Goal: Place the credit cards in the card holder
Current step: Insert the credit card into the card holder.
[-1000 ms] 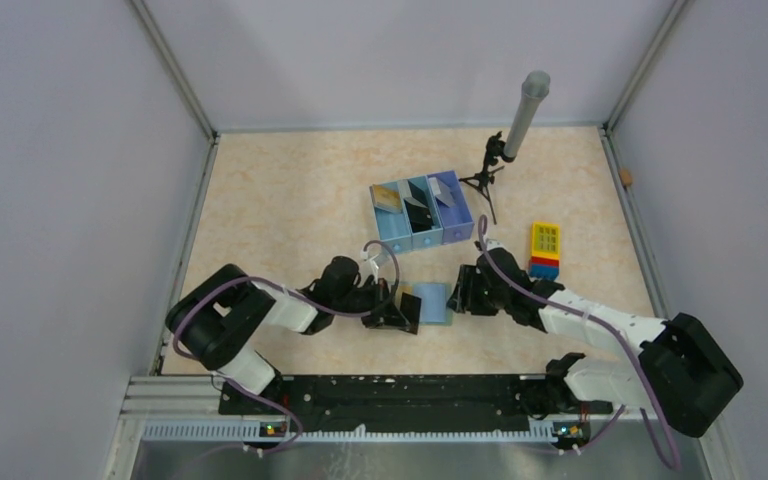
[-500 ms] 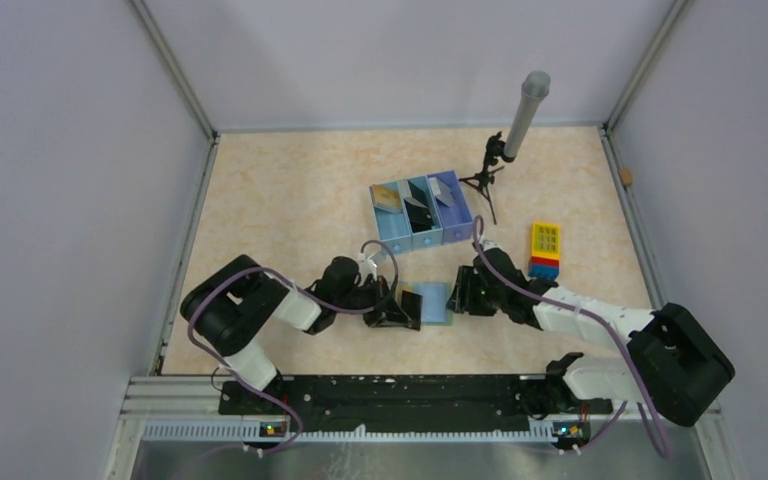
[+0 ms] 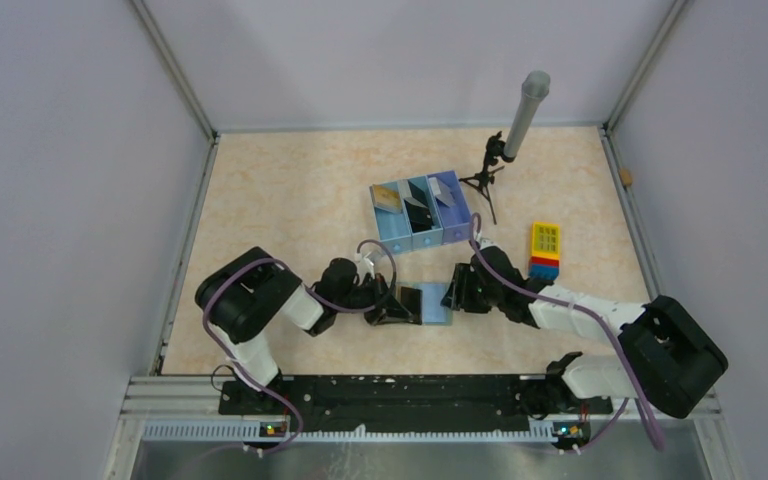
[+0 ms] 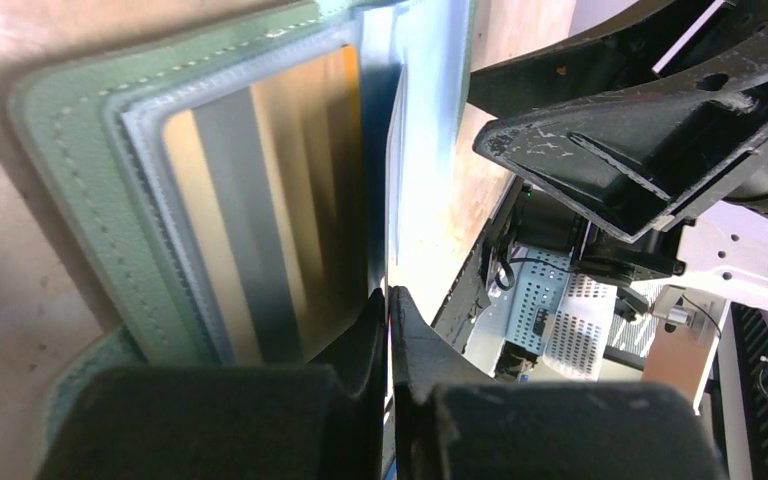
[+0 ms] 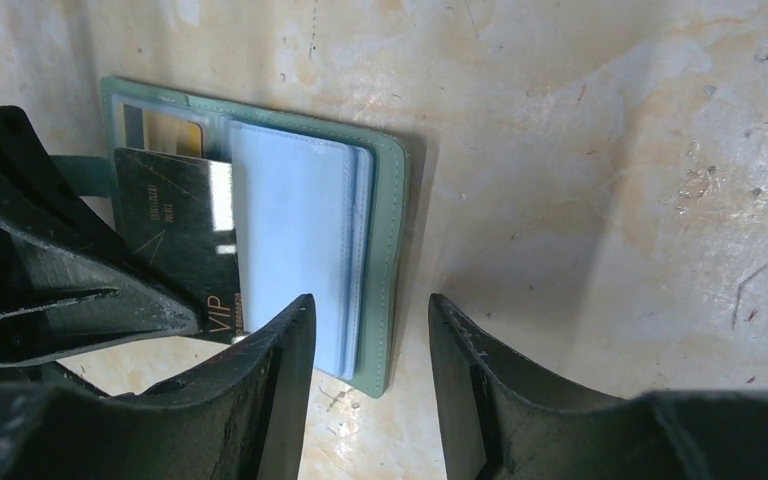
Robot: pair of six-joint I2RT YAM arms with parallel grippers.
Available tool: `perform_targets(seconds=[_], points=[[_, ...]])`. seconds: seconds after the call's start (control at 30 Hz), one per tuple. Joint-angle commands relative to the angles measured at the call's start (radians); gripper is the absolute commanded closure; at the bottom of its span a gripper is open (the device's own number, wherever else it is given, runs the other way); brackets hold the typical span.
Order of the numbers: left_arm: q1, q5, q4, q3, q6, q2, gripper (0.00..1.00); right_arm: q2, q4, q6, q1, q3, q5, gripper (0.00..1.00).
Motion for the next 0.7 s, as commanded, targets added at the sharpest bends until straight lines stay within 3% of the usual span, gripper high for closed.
perform_targets(seconds=[0.0, 0.67], points=[[0.004, -0.013, 0.058, 0.023, 0.006, 0.033, 1.00, 0.015, 0.010, 0.003, 0.000, -0.010, -0.007, 0.55], [0.006, -0.030, 0.161, 0.044, -0.053, 0.114, 1.00, 0.050, 0.037, 0.013, 0.000, -0.025, -0.011, 0.57]])
